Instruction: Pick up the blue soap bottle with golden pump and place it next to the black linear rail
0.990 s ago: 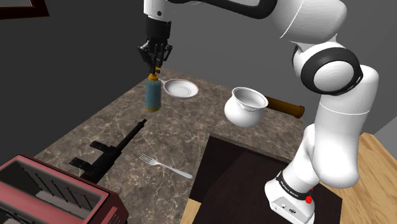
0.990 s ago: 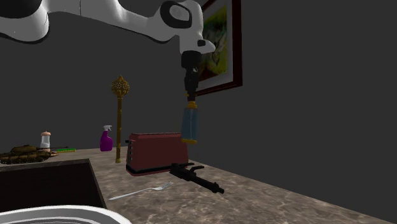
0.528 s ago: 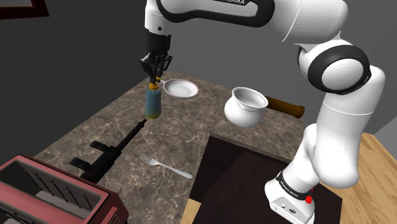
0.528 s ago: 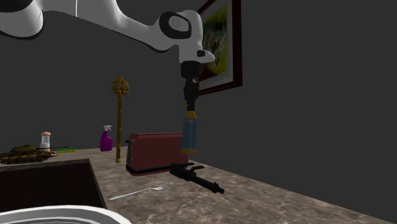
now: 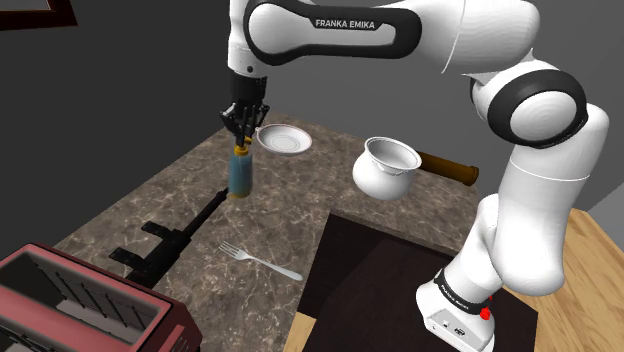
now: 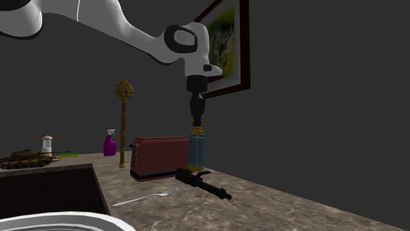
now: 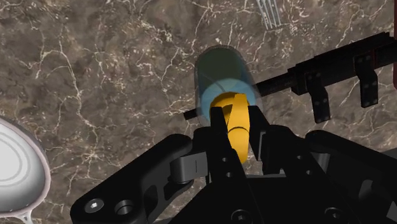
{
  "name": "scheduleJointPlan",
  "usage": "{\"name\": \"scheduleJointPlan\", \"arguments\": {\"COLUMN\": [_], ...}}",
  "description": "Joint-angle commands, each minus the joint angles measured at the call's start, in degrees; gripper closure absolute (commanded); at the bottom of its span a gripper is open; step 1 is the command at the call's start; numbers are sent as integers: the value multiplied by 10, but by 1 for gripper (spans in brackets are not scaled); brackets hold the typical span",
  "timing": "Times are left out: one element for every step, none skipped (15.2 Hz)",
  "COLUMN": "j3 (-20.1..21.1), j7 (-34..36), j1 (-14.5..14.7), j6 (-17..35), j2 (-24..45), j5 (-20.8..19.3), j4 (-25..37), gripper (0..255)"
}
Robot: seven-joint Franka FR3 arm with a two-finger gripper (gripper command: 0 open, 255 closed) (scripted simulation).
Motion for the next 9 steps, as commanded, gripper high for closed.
{"name": "scheduleJointPlan", "arguments": {"j3": [0, 0, 0, 0, 0, 0, 0, 0, 0], "j7": [-1, -2, -2, -2, -3, -3, -3, -4, -4], "j1": [0, 0, 0, 0, 0, 0, 0, 0, 0], "j6": [14, 22, 29, 37, 45, 52, 59, 67, 74], "j2": [0, 0, 1, 1, 1, 2, 2, 3, 4], "j5": [0, 0, 0, 1, 1, 1, 1, 1, 1], "j4": [-13, -21, -29, -36, -43, -50, -57, -63, -70], "gripper": [255, 255, 255, 255, 255, 255, 255, 255, 255]}}
